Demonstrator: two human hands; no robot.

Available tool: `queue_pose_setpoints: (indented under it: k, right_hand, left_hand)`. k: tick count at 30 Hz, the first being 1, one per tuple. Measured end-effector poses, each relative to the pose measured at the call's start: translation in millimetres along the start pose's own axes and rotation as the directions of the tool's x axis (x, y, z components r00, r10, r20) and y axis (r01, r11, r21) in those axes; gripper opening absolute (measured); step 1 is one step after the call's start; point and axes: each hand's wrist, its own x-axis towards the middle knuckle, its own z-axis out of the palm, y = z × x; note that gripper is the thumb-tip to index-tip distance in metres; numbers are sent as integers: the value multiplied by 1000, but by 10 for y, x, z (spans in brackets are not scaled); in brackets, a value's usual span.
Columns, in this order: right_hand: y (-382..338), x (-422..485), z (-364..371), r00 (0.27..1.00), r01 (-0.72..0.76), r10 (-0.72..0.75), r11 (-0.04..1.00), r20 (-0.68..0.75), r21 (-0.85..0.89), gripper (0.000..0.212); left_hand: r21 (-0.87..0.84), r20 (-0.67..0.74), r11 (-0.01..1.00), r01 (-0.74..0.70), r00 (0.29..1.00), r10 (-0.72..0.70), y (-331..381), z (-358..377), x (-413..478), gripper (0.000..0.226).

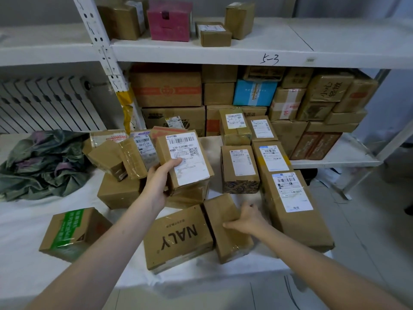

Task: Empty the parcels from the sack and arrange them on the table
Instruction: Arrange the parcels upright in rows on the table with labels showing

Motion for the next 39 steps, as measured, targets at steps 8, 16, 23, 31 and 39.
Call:
queue_pose_setpoints:
  k: [8,16,23,31,39]
  right_hand:
    - [-544,-11,-282,869,443,-361,871,-337,210,73]
    - [-1029,345,-522,882,471,-471,881,13,-42,134]
    - [-1122,338,-522,856,496,-512,851,-65,-170,120]
    - [-939,97,-1159,814,417,-574,687,-92,-595,113]
    - [-710,-278,-1206,846,309,-515,262,138,-914,92]
  left_hand:
    - [-188,-85,982,-16,996,0,109,-456,-80,32]
    - [-340,-31,928,156,984,-176,-138,-826,-358,27]
    - [-338,-46,936,95,992,-117,-80,-1112,-433,23]
    - [-288,68,929,233,972,-223,-236,-836,-366,26]
    - [-195,116,926,322,945,-304,-433,-463,-344,30]
